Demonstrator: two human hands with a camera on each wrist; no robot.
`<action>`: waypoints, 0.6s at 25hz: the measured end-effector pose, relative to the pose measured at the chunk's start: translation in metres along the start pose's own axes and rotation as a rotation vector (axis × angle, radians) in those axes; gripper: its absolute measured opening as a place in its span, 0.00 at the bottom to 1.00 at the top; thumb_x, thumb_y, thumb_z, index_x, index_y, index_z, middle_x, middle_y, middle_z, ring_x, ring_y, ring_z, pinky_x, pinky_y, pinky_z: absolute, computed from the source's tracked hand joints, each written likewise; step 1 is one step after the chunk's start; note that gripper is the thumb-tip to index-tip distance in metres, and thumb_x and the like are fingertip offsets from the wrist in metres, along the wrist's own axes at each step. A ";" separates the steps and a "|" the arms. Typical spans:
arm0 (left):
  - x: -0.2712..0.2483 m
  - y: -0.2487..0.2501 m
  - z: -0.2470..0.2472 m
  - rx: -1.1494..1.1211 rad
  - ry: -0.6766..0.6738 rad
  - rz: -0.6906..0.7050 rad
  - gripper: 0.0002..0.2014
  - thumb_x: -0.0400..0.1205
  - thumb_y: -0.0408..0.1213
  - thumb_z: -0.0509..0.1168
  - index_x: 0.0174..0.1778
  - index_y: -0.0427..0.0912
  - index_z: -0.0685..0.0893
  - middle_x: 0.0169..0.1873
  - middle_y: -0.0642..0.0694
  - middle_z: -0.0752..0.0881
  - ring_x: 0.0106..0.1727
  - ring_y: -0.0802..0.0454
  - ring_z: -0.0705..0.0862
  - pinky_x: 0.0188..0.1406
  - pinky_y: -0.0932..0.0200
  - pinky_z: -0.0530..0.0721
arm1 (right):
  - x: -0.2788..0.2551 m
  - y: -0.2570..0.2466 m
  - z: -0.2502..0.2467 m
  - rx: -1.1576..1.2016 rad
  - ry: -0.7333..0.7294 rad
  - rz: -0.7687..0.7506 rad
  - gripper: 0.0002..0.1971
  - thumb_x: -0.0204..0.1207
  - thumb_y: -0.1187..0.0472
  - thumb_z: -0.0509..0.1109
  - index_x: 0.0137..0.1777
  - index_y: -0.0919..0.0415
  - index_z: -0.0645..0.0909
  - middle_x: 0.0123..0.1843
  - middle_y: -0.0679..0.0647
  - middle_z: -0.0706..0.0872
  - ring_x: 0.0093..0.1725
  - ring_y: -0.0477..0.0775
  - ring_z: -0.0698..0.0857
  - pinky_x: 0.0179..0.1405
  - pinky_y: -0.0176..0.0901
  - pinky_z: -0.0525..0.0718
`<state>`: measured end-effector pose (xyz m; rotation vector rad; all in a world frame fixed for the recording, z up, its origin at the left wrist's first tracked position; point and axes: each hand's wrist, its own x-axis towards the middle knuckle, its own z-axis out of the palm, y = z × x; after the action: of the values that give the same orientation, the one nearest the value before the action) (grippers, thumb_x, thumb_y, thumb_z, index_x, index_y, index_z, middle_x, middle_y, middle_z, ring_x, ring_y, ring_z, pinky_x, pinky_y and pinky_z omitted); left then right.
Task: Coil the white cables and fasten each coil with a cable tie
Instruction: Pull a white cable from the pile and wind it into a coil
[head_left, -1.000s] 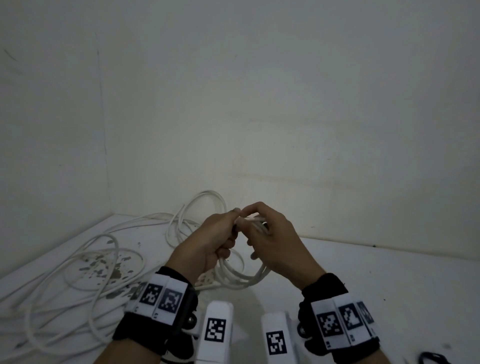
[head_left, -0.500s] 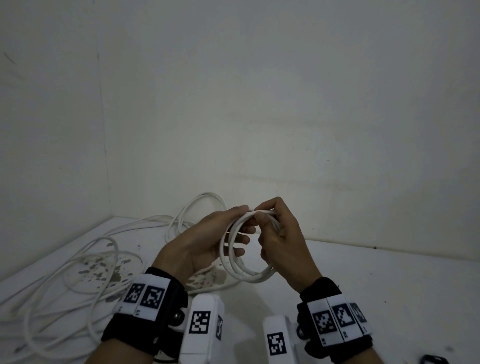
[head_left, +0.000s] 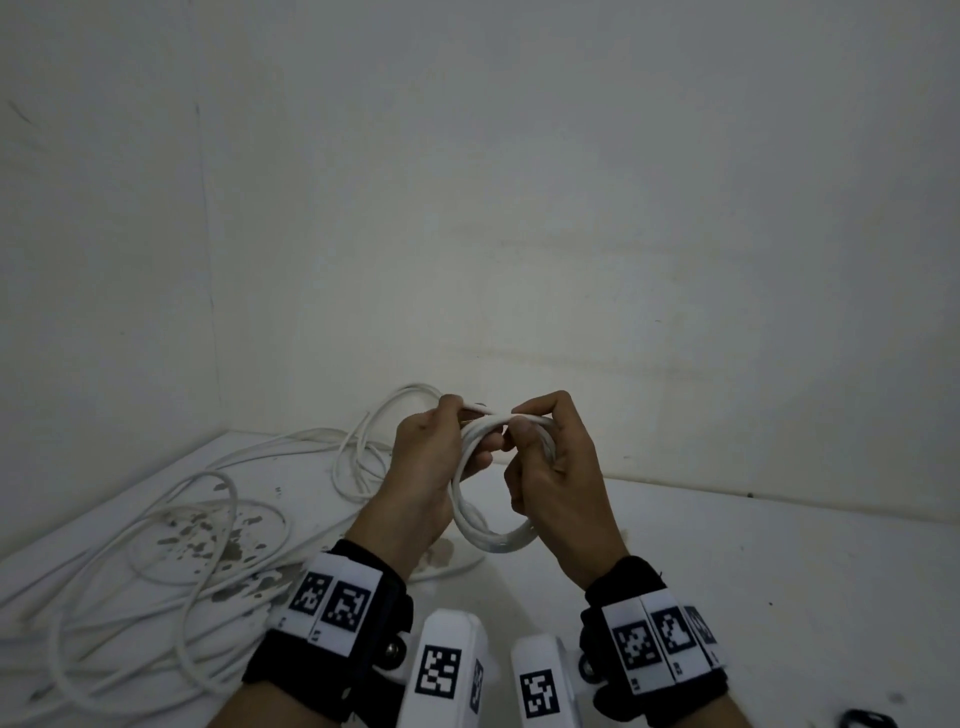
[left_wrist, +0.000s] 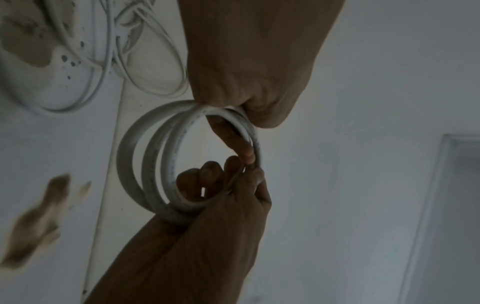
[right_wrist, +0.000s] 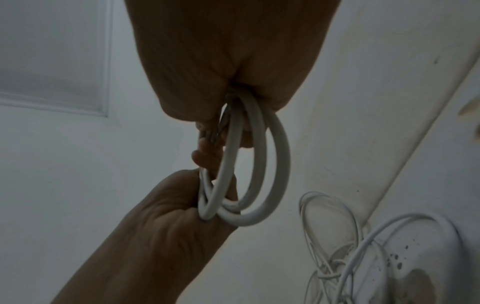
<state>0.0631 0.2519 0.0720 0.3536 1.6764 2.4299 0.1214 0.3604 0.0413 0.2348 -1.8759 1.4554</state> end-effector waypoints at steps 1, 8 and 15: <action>0.000 0.000 0.000 0.001 0.023 0.016 0.17 0.87 0.35 0.55 0.48 0.29 0.87 0.25 0.41 0.89 0.22 0.56 0.85 0.20 0.67 0.82 | 0.000 0.000 0.001 -0.002 -0.004 -0.004 0.05 0.89 0.60 0.60 0.50 0.56 0.73 0.40 0.64 0.83 0.25 0.56 0.71 0.23 0.45 0.71; 0.005 0.002 -0.012 -0.112 -0.081 -0.056 0.15 0.85 0.37 0.56 0.47 0.31 0.85 0.34 0.38 0.91 0.33 0.49 0.90 0.28 0.60 0.86 | 0.000 -0.010 -0.002 0.093 -0.004 0.045 0.05 0.89 0.62 0.59 0.52 0.63 0.72 0.40 0.57 0.84 0.24 0.61 0.76 0.24 0.64 0.83; 0.010 0.012 -0.032 0.193 -0.361 -0.182 0.17 0.83 0.36 0.52 0.53 0.34 0.86 0.36 0.42 0.86 0.30 0.50 0.83 0.31 0.55 0.83 | 0.001 -0.010 -0.012 -0.047 -0.166 0.016 0.06 0.88 0.62 0.61 0.49 0.62 0.73 0.38 0.58 0.82 0.26 0.57 0.72 0.22 0.43 0.72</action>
<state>0.0445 0.2218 0.0731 0.5970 1.6973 1.9425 0.1315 0.3685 0.0500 0.3274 -2.0466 1.4382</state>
